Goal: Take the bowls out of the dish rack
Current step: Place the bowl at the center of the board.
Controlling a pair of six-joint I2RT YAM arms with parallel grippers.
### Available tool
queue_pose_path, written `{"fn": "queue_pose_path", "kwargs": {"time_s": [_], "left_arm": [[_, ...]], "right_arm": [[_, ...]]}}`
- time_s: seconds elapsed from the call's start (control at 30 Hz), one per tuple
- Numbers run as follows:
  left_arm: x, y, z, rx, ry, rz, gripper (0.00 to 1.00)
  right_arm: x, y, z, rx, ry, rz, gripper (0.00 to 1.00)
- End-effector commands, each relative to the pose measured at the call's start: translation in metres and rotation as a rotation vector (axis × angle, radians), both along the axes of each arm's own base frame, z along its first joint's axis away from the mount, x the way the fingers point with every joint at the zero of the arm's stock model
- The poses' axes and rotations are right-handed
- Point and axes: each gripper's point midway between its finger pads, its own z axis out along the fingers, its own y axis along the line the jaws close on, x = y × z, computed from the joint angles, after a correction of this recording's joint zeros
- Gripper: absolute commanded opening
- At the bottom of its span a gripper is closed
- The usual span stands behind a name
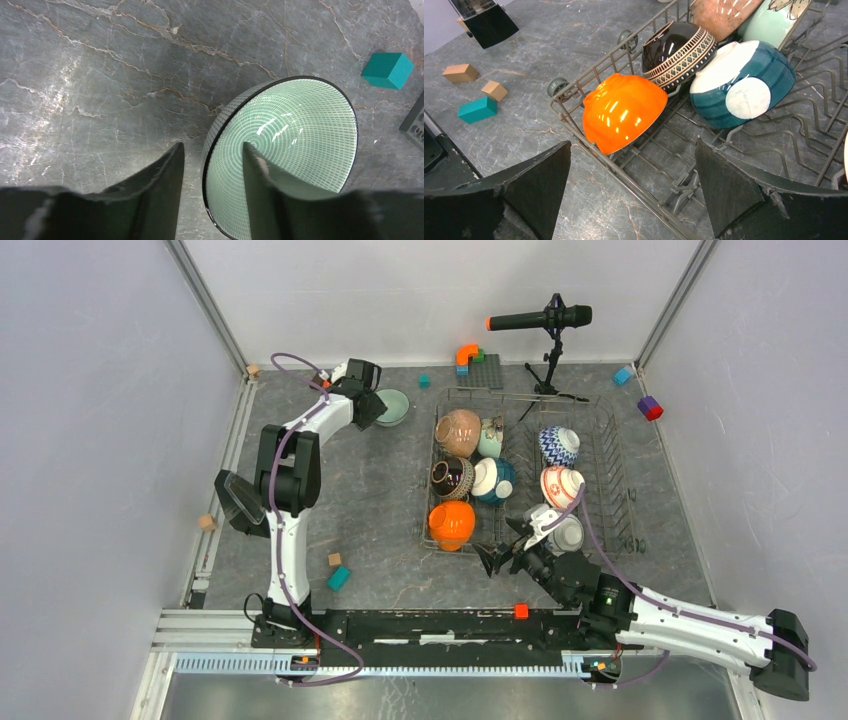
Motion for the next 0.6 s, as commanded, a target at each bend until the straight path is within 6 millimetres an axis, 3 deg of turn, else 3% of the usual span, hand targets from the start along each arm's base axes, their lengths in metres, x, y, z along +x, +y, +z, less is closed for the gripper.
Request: {"fn": "queue_pose_path", "kwargs": {"time_s": [0.0, 0.13, 0.2, 0.37, 0.57], "left_arm": [[0.011, 0.001, 0.043, 0.007, -0.094, -0.039, 0.62], [0.0, 0.006, 0.073, 0.018, -0.123, -0.039, 0.92], [-0.007, 0.007, 0.104, 0.013, -0.164, -0.048, 0.98], [-0.052, 0.011, 0.161, 0.011, -0.246, -0.089, 1.0], [-0.124, 0.001, 0.206, 0.094, -0.346, -0.218, 1.0]], "right_arm": [[0.002, -0.003, 0.01, -0.011, -0.012, -0.013, 0.98], [0.003, -0.006, 0.02, -0.004, -0.018, -0.023, 0.98], [0.005, -0.008, 0.028, 0.009, -0.021, -0.044, 0.98], [0.015, -0.019, 0.047, 0.022, -0.042, -0.134, 0.98], [0.035, -0.034, 0.085, 0.003, -0.088, -0.293, 0.98]]}}
